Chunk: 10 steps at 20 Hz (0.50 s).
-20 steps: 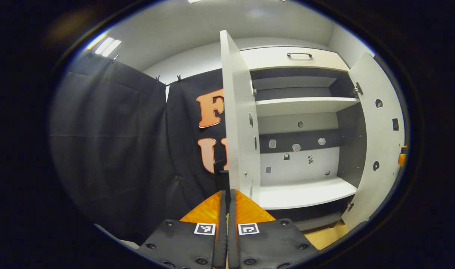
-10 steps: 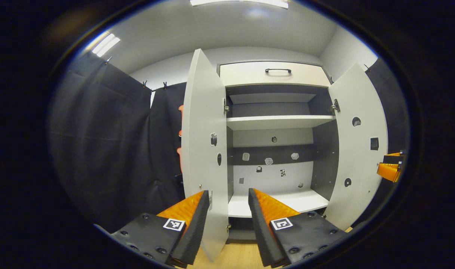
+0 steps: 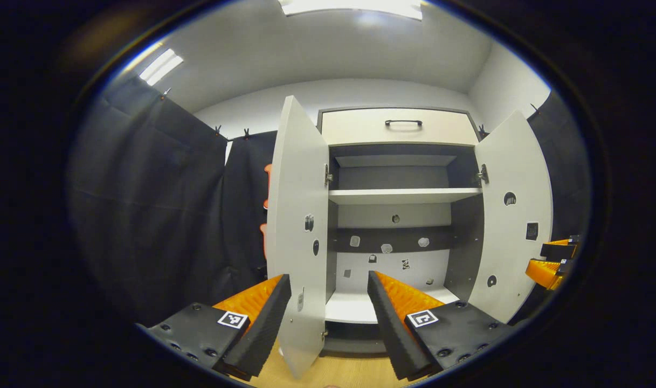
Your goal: Open the right door of the double-door shoe cabinet with the right hand, and open the left door with the left hand.
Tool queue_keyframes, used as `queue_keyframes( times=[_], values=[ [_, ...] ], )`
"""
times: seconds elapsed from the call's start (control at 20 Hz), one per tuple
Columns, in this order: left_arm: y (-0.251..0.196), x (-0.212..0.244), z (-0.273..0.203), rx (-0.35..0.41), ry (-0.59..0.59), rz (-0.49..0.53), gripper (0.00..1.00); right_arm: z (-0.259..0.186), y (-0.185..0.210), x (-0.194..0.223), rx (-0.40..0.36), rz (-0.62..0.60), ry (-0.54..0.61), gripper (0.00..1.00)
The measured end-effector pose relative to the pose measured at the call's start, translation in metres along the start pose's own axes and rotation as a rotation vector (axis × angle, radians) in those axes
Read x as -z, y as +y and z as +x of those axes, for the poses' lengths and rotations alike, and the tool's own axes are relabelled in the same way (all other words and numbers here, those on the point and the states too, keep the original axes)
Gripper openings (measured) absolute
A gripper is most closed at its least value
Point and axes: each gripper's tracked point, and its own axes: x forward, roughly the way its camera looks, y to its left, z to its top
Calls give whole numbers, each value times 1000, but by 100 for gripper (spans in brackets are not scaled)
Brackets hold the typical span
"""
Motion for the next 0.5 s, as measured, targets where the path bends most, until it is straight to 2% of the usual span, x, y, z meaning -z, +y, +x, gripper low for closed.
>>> queue_keyframes(
  times=[0.2, 0.3, 0.5],
  values=[
    [13, -25, 13, 41, -31, -13, 94, -1, -2, -20, 63, -10, -33, 93],
    [19, -41, 17, 60, -46, -11, 95, -1, 7, -30, 67, -20, -42, 93],
    [19, -66, 22, 92, -97, 45, 95, 5, 14, -47, 102, -37, -67, 94]
  ],
)
